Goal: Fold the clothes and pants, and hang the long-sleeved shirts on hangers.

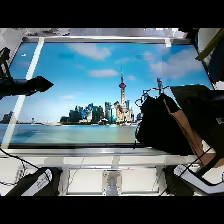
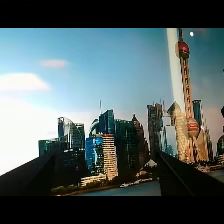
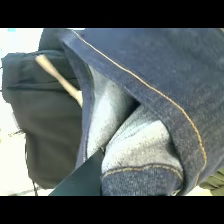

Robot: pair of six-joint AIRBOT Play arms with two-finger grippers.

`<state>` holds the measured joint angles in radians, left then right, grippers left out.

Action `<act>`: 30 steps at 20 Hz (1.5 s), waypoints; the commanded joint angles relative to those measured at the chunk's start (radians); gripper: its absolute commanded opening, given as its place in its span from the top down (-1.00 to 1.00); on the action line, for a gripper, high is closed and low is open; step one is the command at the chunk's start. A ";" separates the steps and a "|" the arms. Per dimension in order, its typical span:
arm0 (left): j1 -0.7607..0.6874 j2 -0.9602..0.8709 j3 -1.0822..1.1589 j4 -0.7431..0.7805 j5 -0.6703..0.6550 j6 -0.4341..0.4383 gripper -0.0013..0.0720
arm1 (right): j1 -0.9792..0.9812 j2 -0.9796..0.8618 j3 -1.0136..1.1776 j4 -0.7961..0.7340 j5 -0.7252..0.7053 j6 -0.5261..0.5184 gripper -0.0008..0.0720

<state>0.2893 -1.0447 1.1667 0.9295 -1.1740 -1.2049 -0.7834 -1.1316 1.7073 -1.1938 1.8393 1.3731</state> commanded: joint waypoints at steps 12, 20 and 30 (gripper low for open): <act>0.000 0.001 0.000 0.001 -0.043 0.000 -0.95 | 0.435 0.156 -0.001 0.110 0.001 0.190 -0.31; 0.000 0.001 0.000 0.000 -0.200 -0.038 -0.95 | 0.435 0.180 0.145 0.145 -0.003 0.189 -0.30; 0.000 0.001 0.000 0.000 -0.200 -0.038 -0.94 | 0.435 0.178 0.144 0.144 -0.003 0.186 -0.30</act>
<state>0.2893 -1.0447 1.1667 0.9298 -1.3701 -1.2419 -0.3492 -0.9539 1.8500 -1.0508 1.8362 1.5600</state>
